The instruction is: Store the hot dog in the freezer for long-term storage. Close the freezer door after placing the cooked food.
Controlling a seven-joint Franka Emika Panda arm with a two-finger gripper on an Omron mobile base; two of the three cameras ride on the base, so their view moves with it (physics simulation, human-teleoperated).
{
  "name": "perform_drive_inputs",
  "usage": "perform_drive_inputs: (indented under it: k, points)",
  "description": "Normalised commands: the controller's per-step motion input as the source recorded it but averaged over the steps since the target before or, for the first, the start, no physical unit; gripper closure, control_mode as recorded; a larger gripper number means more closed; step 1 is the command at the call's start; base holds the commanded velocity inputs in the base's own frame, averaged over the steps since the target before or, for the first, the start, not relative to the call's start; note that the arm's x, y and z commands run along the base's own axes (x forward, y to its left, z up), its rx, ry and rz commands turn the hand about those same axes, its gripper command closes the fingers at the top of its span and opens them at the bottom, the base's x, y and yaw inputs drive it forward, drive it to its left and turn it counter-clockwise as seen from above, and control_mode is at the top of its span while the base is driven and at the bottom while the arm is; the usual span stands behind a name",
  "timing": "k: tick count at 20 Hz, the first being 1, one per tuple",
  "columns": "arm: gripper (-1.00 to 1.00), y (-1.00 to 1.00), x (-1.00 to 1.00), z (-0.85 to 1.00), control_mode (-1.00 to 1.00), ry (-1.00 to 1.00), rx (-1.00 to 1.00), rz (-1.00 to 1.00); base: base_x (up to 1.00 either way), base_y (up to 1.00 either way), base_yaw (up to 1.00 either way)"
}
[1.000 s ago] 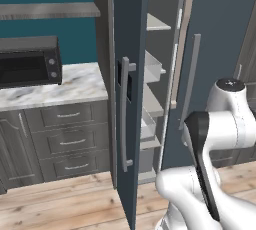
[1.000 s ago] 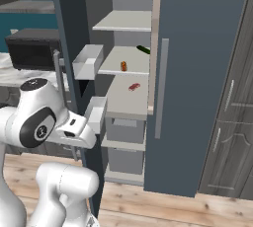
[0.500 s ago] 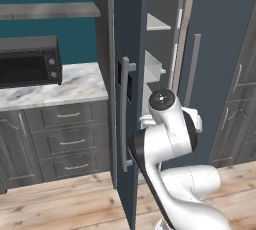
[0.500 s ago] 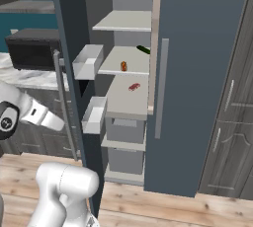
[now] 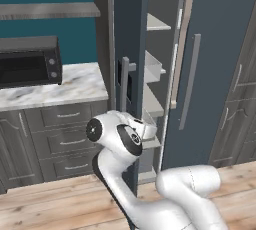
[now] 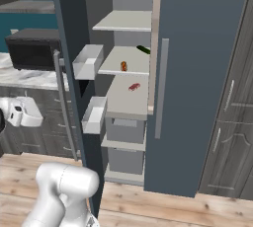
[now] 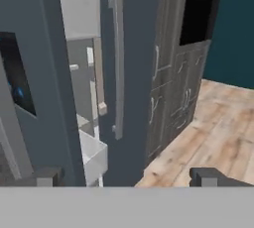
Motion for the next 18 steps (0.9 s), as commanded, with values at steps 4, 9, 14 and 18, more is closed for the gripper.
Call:
perform_drive_inputs:
  k: [4, 9, 14, 18]
  points:
    - [-1.00, 0.66, 0.79, 0.00, -1.00, -0.15, -0.03, -0.22, 0.00, 0.00, 0.00]
    - [-1.00, 0.42, 0.58, 0.00, -1.00, 0.00, 0.00, -0.11, 0.00, 0.00, 0.00]
    - [-1.00, 0.28, 0.54, -0.01, -1.00, 0.05, 0.00, -0.11, 0.00, 0.00, 0.00]
    - [-1.00, 0.08, 0.69, -0.09, -1.00, 0.12, 0.00, -0.09, 0.00, 0.00, 0.00]
